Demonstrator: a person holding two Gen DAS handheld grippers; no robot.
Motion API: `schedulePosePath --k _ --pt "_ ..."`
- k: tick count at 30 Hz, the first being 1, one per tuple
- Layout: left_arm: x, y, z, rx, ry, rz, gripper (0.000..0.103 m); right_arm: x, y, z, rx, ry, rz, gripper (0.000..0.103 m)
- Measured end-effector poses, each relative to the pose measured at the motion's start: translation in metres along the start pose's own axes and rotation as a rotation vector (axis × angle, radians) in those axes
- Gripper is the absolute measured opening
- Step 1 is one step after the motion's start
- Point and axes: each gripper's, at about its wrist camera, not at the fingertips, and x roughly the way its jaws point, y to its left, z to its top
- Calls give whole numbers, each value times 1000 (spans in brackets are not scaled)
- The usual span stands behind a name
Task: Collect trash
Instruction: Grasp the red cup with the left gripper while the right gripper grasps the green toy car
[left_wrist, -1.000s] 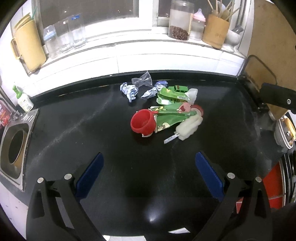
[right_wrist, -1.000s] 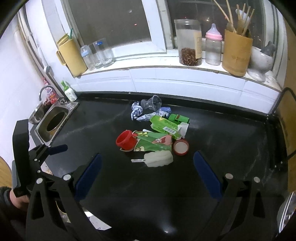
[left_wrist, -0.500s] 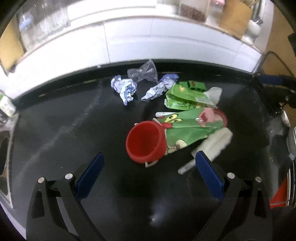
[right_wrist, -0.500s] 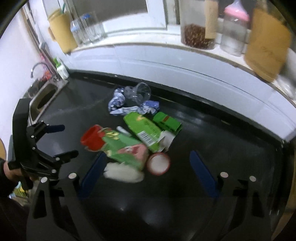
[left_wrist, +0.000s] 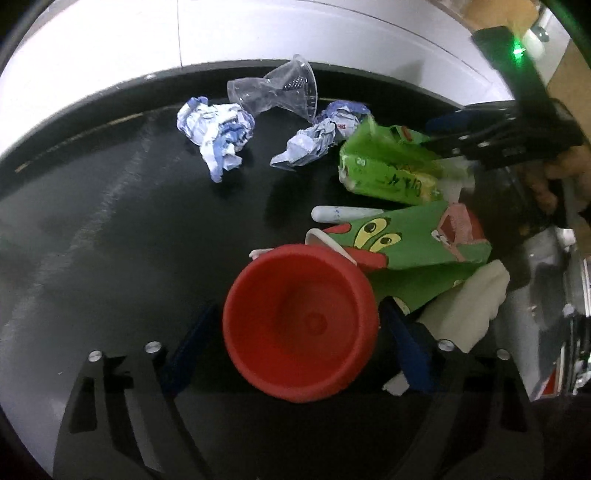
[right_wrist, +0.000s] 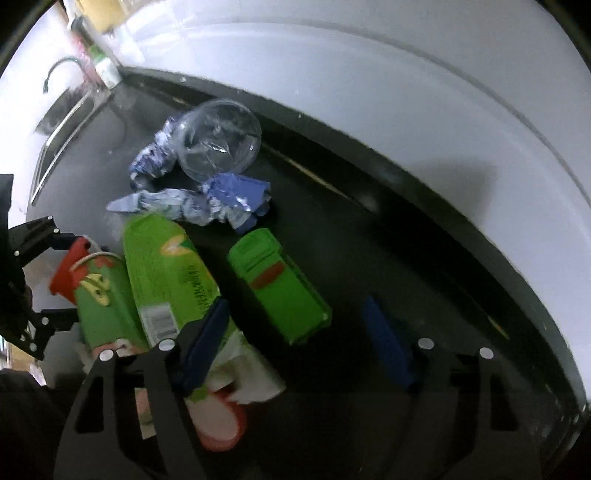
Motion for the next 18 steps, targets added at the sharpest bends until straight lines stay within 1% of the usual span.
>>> schedulePosePath --k 1,2,3,4,5,6,7,10,13,18 --pt "2 1 1 -1 5 -1 79 5 -1 2 -10 14 6 65" --pt "3 0 2 5 -4 -4 76 9 -2 2 -16 26 17 64" --pt "3 1 4 9 -7 -11 69 11 -2 3 -27 27 20 62" --pt "4 2 5 9 -9 -11 66 12 -2 3 -37 21 14 58" --pt "5 2 6 2 -6 -21 65 11 -1 4 -45 19 13 55" --pt "5 2 7 0 -4 -33 65 10 -1 4 -48 16 18 43" --pt "4 2 6 0 -12 -28 65 10 -1 4 -47 14 20 37" --pt "-2 0 5 -8 -29 -14 65 6 3 1 -57 -5 -12 35" --pt "-12 2 4 -27 -46 -2 65 -6 5 0 -25 -37 -37 35" --pt "-42 1 -4 -46 -83 54 64 -36 11 -5 32 -89 -74 35"
